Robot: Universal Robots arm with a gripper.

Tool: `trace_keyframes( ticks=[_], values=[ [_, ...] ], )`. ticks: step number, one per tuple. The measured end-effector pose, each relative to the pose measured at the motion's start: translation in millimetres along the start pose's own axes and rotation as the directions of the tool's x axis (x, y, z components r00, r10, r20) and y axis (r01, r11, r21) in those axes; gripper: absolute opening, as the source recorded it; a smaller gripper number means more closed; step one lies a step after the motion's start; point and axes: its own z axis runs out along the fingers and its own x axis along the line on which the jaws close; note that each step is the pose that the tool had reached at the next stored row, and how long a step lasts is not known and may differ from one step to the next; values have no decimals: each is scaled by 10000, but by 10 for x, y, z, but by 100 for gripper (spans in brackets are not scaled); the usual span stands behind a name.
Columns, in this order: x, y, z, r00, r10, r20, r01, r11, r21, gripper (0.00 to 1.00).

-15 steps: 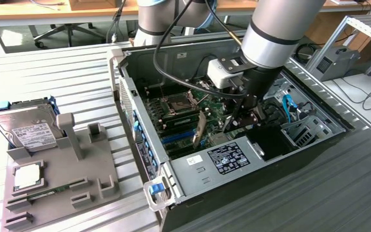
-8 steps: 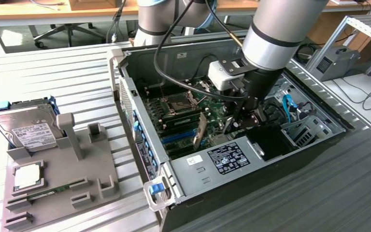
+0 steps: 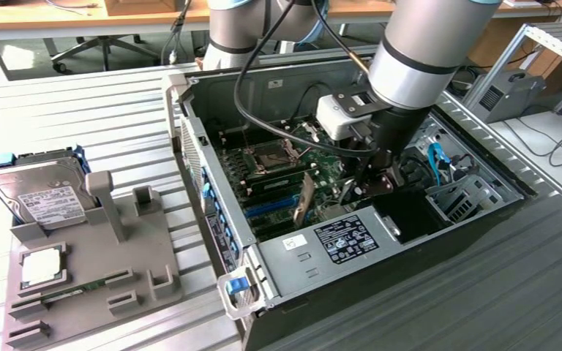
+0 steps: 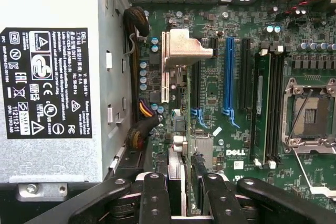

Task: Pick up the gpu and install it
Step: 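Insert the gpu into the slot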

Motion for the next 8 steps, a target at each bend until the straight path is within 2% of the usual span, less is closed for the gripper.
trace_keyframes(
  ticks=[8],
  values=[
    [36,1,10,10000,0,1,0,10000,0,29]
  ],
)
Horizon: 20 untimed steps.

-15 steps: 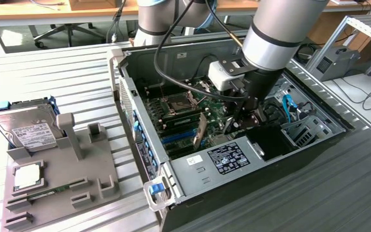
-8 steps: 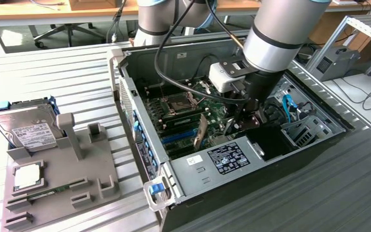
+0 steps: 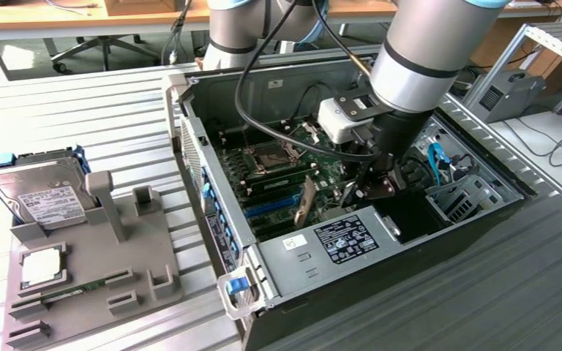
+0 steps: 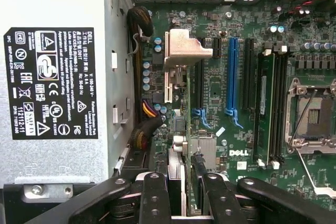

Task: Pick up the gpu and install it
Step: 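Insert the gpu into the slot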

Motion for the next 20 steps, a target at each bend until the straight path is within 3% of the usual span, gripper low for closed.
trace_keyframes(
  ticks=[14,20],
  values=[
    [56,7,14,10000,-1,-1,1,10000,0,29],
    [22,64,19,10000,10,-2,-10,10000,0,29]
  ],
)
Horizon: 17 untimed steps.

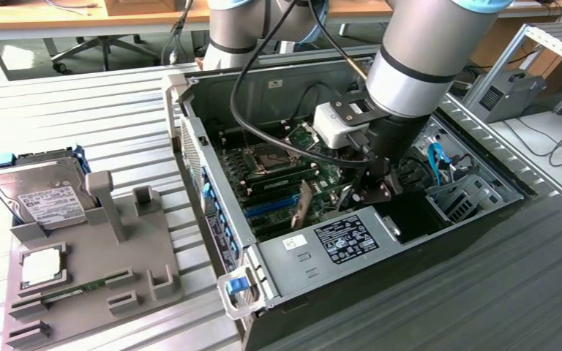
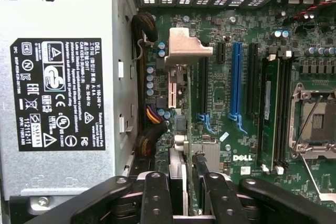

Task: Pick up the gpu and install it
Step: 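Insert the gpu into the slot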

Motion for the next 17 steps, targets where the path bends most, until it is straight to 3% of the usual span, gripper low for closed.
trace_keyframes(
  ticks=[6,17],
  values=[
    [-110,27,5,10000,47,0,-47,10000,1,29],
    [-252,156,10,9999,115,-2,-115,9999,2,29]
  ],
)
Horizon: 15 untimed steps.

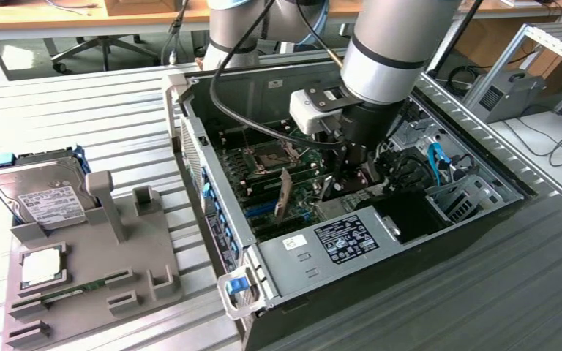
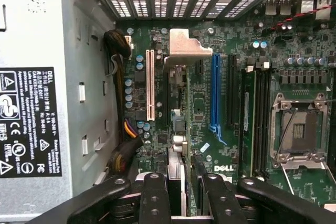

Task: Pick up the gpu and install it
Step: 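Insert the gpu into the slot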

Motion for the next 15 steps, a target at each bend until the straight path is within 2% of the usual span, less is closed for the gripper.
trace_keyframes(
  ticks=[10,15],
  values=[
    [-183,42,8,10000,42,1,-42,10000,1,29],
    [-242,104,13,9999,103,2,-103,9999,3,29]
  ],
)
